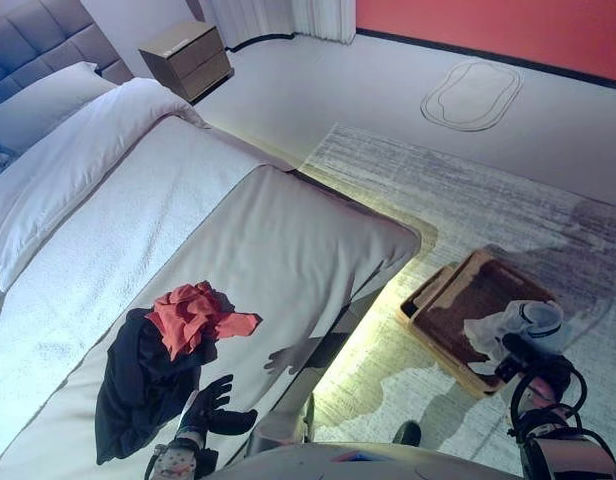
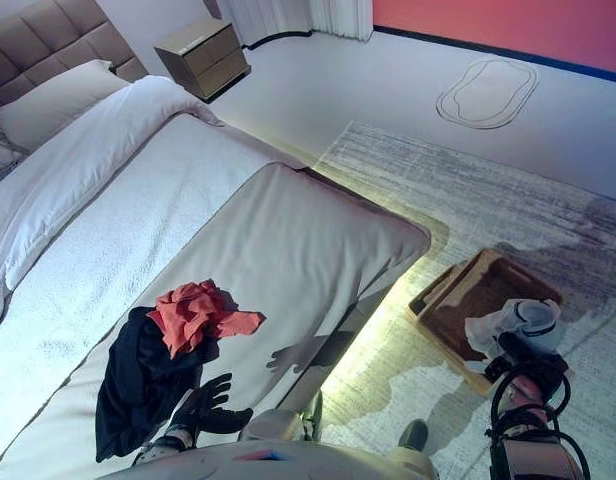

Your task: Pick up the clothes from the bed and place them into the basket

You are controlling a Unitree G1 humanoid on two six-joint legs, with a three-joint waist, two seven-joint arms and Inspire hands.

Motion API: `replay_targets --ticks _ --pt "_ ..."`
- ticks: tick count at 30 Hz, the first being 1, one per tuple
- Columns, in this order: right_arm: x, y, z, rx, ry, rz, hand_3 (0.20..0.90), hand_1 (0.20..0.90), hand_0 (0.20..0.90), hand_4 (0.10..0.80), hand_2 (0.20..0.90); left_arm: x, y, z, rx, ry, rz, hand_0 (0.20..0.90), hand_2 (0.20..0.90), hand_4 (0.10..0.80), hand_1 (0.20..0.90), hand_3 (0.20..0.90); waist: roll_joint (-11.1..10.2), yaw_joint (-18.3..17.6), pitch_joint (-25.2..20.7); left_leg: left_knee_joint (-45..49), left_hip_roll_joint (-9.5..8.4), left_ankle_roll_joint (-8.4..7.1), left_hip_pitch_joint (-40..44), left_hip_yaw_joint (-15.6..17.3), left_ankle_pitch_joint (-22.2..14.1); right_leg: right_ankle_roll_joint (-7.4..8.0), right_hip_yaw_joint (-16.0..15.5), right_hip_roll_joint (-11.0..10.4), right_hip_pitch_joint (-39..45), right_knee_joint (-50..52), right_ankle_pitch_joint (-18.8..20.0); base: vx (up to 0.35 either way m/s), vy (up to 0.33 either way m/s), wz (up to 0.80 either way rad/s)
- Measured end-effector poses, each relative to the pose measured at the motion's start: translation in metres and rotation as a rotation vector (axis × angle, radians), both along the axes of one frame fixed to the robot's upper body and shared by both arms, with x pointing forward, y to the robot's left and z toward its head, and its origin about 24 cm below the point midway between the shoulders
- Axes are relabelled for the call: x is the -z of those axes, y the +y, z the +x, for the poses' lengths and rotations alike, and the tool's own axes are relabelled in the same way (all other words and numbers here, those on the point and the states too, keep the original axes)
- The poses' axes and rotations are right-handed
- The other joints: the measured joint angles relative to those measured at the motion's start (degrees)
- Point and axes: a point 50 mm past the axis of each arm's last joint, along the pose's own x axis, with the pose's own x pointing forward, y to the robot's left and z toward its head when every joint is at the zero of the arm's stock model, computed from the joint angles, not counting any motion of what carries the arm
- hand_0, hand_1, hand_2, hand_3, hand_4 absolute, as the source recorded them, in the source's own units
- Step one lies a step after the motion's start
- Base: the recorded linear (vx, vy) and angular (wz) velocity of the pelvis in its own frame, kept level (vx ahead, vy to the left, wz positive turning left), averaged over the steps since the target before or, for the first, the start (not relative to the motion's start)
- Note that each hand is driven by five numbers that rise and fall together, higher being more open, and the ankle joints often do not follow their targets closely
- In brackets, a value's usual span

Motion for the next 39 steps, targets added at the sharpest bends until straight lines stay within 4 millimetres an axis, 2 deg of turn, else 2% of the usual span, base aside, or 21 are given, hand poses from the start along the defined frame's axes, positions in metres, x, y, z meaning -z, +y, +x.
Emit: replay_targets --ticks 5,6,7,16,26,35,39 --pt "-0.005 -0.003 0.007 -0.015 -0.005 -0.015 0.200 0.300 0.300 0.100 0.300 0.000 0.000 -0.001 -0.002 0.002 -0.001 0.900 0.900 0.800 0.900 0.900 0.16 0.09 0.09 0.01 0.01 -0.01 0.01 0.07 0.00 0.00 0.05 0.00 0.00 0.00 0.00 0.006 0.006 0.00" --pt "-0.007 -0.003 0.009 -0.017 -0.010 -0.017 0.461 0.524 0.524 0.361 0.524 0.000 0.000 -0.001 -0.002 0.003 -0.001 0.900 0.900 0.800 0.900 0.900 0.18 0.04 0.17 0.01 0.01 -0.01 0.01 0.07 0.00 0.00 0.04 0.00 0.00 0.00 0.00 0.000 0.000 0.00" --pt "-0.009 -0.005 0.011 -0.018 -0.015 -0.021 0.900 0.900 0.900 0.800 0.900 0.000 0.000 -0.001 -0.002 0.003 -0.001 0.900 0.900 0.800 0.900 0.900 0.28 0.06 0.26 0.02 0.01 -0.01 0.01 0.04 0.01 0.00 0.01 0.00 0.03 0.00 0.00 0.000 0.000 0.00" --pt "-0.016 -0.010 0.017 -0.052 -0.039 -0.022 0.900 0.900 0.900 0.800 0.900 0.001 0.000 -0.002 0.004 0.008 -0.012 0.900 0.900 0.800 0.900 0.900 0.36 0.11 0.59 -0.01 -0.06 -0.03 -0.01 -0.41 0.02 0.02 -0.46 0.00 0.26 0.00 -0.02 0.055 -0.001 0.03" --pt "-0.010 -0.004 0.018 -0.225 -0.035 0.024 0.900 0.900 0.900 0.800 0.900 0.001 -0.002 -0.003 0.021 0.025 -0.041 0.900 0.900 0.800 0.900 0.900 -0.10 -0.02 0.89 0.01 -0.05 -0.03 0.00 -0.50 0.02 0.07 -0.52 0.04 0.33 0.00 -0.05 0.019 0.001 0.00" --pt "0.017 0.010 -0.012 -0.289 0.051 0.104 0.900 0.900 0.900 0.800 0.900 0.001 0.002 -0.002 0.018 0.027 -0.031 0.900 0.900 0.800 0.900 0.900 -1.26 -0.22 1.58 -0.05 -0.09 -0.03 0.63 -0.59 0.02 0.30 -0.74 0.05 1.13 0.01 -0.23 0.001 -0.002 0.00" --pt "0.039 0.031 -0.034 -0.317 0.118 0.176 0.900 0.900 0.900 0.800 0.900 0.000 0.004 -0.001 0.011 0.024 -0.023 0.900 0.900 0.800 0.900 0.900 -2.06 -0.15 1.75 -0.02 -0.27 -0.03 0.92 -1.14 0.02 0.30 -1.04 0.13 1.71 0.01 -0.23 -0.027 -0.013 0.04"
